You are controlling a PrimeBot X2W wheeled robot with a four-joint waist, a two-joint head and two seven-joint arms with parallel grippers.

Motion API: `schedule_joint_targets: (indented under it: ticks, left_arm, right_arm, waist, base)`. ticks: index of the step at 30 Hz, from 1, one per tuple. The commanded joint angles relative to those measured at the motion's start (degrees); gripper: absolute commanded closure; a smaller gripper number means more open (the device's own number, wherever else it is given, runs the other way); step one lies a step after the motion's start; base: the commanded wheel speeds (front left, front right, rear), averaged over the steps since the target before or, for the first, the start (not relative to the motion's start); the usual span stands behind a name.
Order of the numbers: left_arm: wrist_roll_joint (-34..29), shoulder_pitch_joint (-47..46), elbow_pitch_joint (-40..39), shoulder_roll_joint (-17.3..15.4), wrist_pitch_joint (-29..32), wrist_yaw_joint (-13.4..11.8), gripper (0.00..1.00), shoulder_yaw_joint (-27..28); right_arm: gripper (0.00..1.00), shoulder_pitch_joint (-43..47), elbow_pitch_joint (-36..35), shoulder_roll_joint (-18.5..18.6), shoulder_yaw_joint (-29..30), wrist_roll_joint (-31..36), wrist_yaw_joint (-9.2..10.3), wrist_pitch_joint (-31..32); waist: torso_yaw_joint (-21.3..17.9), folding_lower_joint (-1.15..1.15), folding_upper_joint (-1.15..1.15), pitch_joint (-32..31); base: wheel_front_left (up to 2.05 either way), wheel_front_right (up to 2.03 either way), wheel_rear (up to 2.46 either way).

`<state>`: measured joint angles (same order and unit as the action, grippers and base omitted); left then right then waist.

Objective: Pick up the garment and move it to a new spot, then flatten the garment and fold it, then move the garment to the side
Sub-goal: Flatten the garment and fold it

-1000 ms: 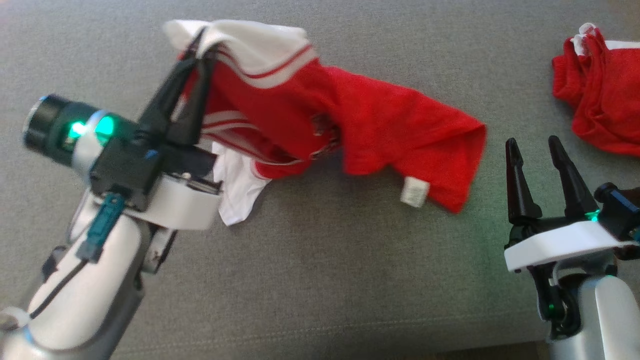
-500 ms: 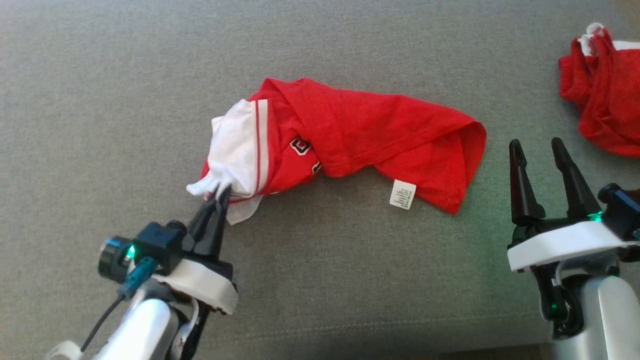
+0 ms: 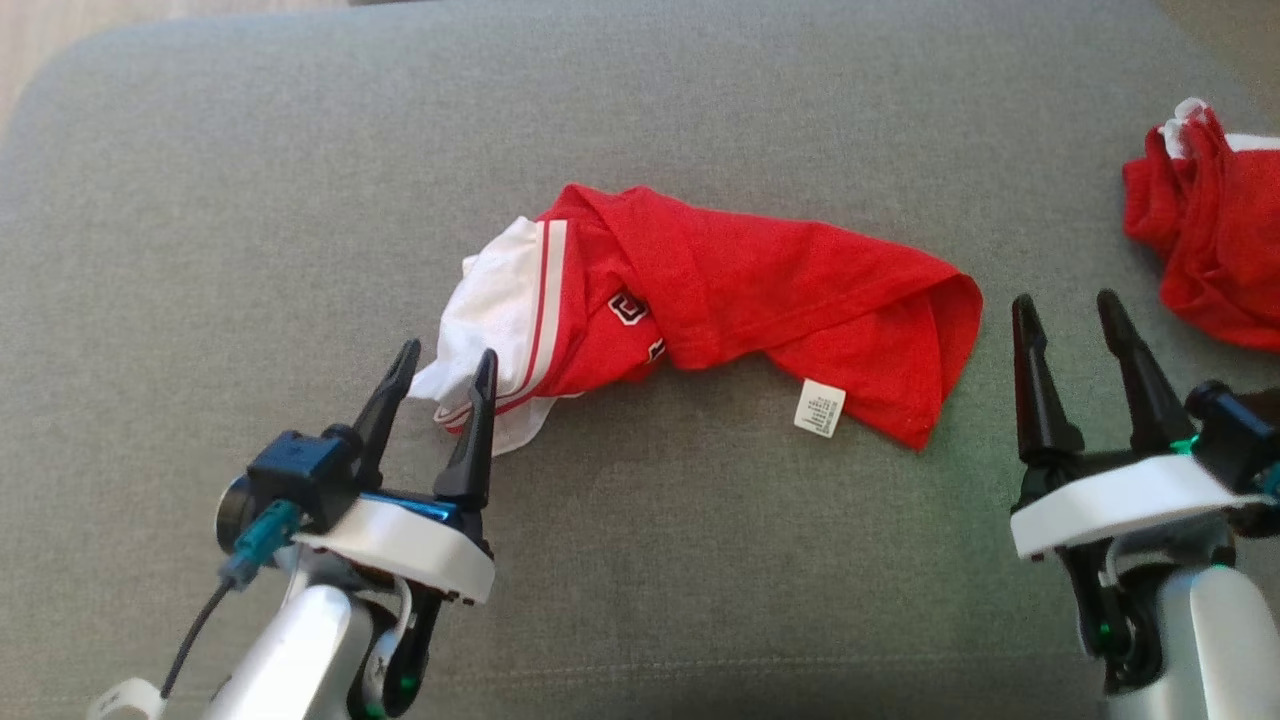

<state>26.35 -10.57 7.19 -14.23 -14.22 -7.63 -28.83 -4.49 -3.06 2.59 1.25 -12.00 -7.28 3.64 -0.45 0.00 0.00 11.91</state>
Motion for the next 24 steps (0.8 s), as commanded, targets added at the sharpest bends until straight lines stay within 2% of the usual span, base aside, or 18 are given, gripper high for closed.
schedule_joint_targets:
  ticks: [1,13,18,24]
  left_arm:
    - [-0.08,-0.84,-2.43,-0.95,-0.66,-0.50,0.00,2.75]
    - [-1.92,2.03,-6.42,-6.59,2.39,-6.61,0.00,7.12]
    - [-1.73,4.36,-7.27,-7.93,3.36,-7.92,0.00,7.94]
    - [-0.99,5.97,-8.10,-8.59,4.11,-8.13,0.00,8.09]
  right_arm:
    - [0.00,0.14,-2.22,0.29,-1.33,0.70,-0.21,0.45]
    - [0.00,3.18,-2.86,0.29,-2.05,2.22,-0.21,1.86]
    - [0.00,4.26,-3.38,0.29,-2.45,2.94,-0.21,2.42]
    - [0.00,5.07,-3.92,0.29,-2.48,3.05,-0.21,2.97]
  waist:
    - [0.35,0.00,0.00,-0.80]
    - [0.97,0.00,0.00,-5.58]
    - [1.09,0.00,0.00,-6.64]
    - [1.24,0.00,0.00,-7.21]
  base:
    - [0.00,0.00,0.00]
    - [0.00,0.00,0.00]
    - [0.00,0.00,0.00]
    - [0.00,0.00,0.00]
